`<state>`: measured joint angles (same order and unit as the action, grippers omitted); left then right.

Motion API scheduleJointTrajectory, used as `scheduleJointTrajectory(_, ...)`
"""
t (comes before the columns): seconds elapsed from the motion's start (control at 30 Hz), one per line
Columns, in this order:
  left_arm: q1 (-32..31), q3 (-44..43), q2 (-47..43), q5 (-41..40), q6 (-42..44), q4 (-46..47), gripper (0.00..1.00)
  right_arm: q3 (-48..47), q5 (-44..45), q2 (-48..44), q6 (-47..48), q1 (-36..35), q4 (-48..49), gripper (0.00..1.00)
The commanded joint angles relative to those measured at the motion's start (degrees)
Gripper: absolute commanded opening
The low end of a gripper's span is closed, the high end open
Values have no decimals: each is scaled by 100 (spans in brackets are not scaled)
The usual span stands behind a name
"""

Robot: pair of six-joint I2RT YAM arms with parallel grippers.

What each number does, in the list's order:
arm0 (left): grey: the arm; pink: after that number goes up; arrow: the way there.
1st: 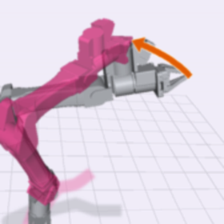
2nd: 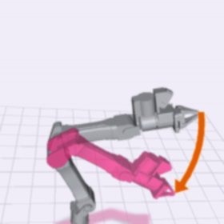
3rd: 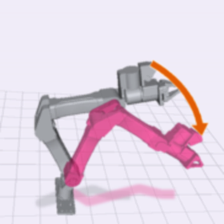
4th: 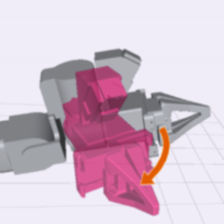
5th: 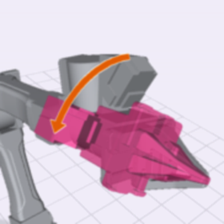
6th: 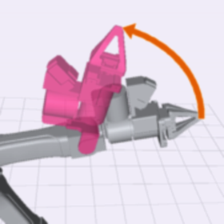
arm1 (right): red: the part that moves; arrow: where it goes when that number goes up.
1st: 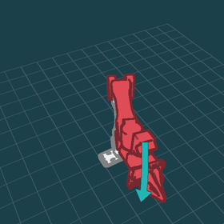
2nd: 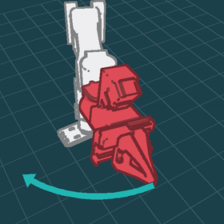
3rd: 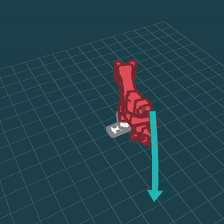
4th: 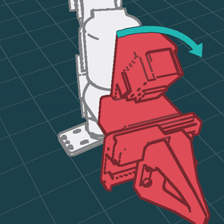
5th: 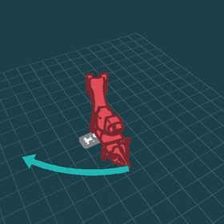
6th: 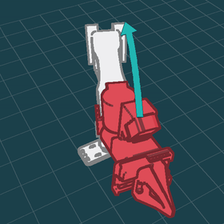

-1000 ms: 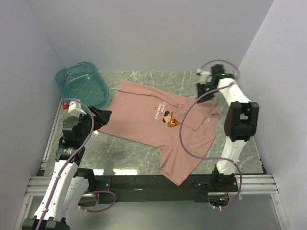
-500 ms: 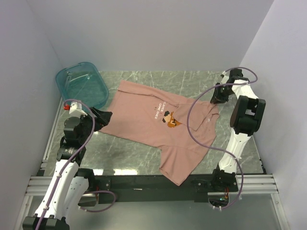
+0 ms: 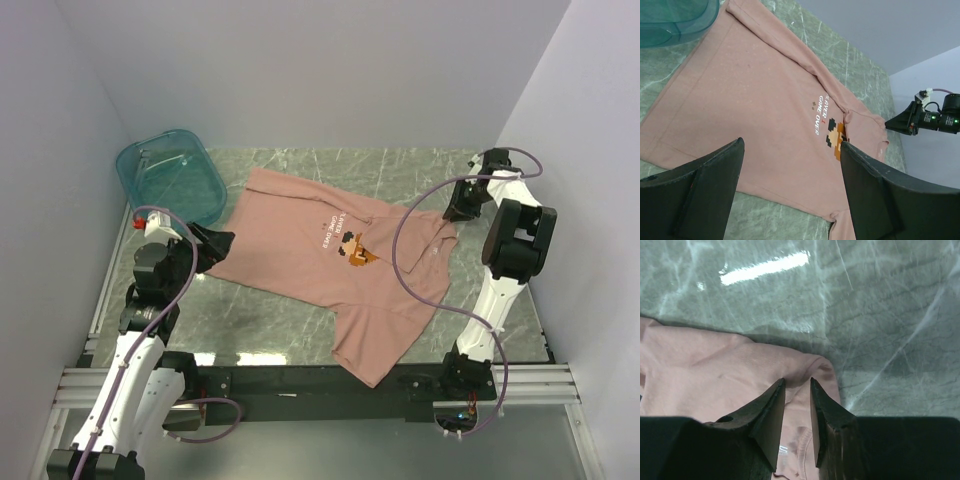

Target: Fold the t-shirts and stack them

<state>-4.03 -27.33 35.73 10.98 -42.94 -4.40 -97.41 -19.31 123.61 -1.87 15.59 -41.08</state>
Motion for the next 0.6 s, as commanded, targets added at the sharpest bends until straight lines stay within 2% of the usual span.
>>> scheduleJointTrajectory(0.0,25,0,-22,123,-65,247,83,64,42,-241,-103,58,162,34)
scheduleJointTrajectory(0.2,34,-35,-39,106,-48,186,83,-164,-240,40,-200,58,153,35)
scheduleJointTrajectory(0.3,34,-62,-39,88,-48,150,83,-156,-310,23,-209,58,197,27)
scheduleJointTrajectory(0.33,34,-62,-65,80,-48,150,83,-121,-284,23,-217,66,197,18)
scheduleJointTrajectory(0.43,34,-53,-66,79,-65,150,83,-51,-284,-56,-174,110,188,3)
scheduleJointTrajectory(0.57,34,-79,-13,106,-57,185,83,81,-65,-249,-112,180,197,0)
